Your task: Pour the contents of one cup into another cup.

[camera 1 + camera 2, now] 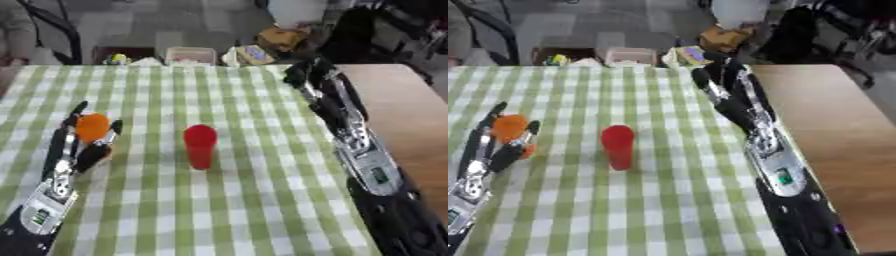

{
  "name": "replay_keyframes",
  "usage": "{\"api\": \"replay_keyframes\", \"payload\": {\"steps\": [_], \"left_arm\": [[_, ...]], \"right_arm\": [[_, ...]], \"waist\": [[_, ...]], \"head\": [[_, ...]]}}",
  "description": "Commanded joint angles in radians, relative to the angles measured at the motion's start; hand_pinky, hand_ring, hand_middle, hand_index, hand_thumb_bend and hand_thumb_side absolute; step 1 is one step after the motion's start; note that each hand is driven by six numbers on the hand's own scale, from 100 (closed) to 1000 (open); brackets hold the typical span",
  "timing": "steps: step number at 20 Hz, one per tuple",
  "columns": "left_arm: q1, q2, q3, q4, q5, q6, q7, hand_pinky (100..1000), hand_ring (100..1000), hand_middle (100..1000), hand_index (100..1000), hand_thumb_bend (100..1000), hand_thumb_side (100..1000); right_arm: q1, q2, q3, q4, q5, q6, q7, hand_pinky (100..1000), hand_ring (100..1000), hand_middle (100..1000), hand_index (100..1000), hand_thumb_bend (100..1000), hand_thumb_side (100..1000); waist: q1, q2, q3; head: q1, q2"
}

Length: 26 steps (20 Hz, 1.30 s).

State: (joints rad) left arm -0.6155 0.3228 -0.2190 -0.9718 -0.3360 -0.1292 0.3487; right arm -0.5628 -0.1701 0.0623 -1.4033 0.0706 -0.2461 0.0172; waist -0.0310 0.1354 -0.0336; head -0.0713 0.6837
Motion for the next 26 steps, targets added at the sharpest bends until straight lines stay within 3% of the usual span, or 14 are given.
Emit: {"api": "replay_keyframes", "payload": {"steps": [1, 26], "left_arm": [[-0.016, 0.003, -0.005, 0.001, -0.011, -0.006, -0.006, 777, 770, 648, 985, 467, 677], [-0.013, -0.010, -0.010, 0.050, -0.013, -0.026, -0.061, 720, 697, 552, 977, 233, 619]], "right_arm": [[-0.017, -0.007, 0.000, -0.009, -0.005, -0.002, 0.004, 729, 628, 599, 829, 528, 668], [-0.023, -0.007, -0.001, -0.006, -0.007, -0.003, 0.007, 730, 628, 598, 830, 518, 674]], "waist": [[0.002, -0.013, 0.001], [-0.008, -0.009, 0.003]], "head": [[0.001, -0.007], [-0.002, -0.011]]}}
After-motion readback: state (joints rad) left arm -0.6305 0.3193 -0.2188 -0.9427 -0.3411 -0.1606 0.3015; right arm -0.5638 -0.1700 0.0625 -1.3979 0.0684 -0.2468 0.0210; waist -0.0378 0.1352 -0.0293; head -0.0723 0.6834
